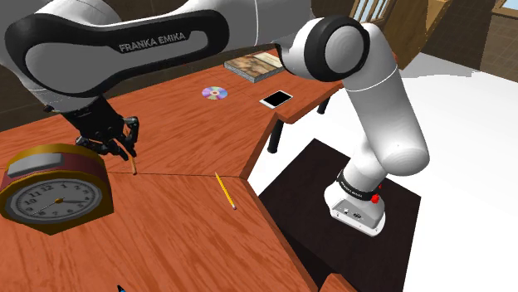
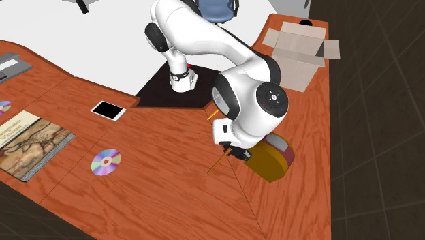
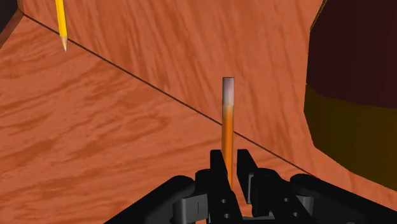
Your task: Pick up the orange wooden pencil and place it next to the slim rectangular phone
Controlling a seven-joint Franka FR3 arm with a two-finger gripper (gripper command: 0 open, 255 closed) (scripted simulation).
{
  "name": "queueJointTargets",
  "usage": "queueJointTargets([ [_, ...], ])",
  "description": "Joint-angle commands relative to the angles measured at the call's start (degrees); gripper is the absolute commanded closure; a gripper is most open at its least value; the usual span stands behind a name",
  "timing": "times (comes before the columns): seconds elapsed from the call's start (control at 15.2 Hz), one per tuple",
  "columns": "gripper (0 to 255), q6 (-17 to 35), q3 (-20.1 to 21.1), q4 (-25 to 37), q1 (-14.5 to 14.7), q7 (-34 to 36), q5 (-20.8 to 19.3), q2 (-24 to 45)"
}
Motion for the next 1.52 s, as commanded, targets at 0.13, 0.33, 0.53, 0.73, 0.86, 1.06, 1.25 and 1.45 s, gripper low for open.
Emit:
queueJointTargets([
  [0.13,255,-2.7,0.1,2.3,0.4,-0.5,0.2,-0.5],
  [0.33,255,1.6,0.8,-8.1,-5.4,-2.4,1.6,-6.6],
  [0.53,255,4.9,1.1,-16.0,-10.3,-5.0,2.9,-11.7],
  [0.73,255,7.7,0.9,-22.4,-14.7,-8.1,4.2,-16.0],
  [0.86,255,9.2,0.7,-26.0,-17.4,-10.4,4.9,-18.6],
  [1.06,255,11.4,0.1,-30.7,-21.1,-14.0,5.8,-22.0],
  [1.25,255,13.2,-0.8,-34.5,-24.5,-17.7,6.6,-25.0],
  [1.45,255,14.8,-1.9,-37.6,-27.6,-21.6,7.2,-27.5],
])
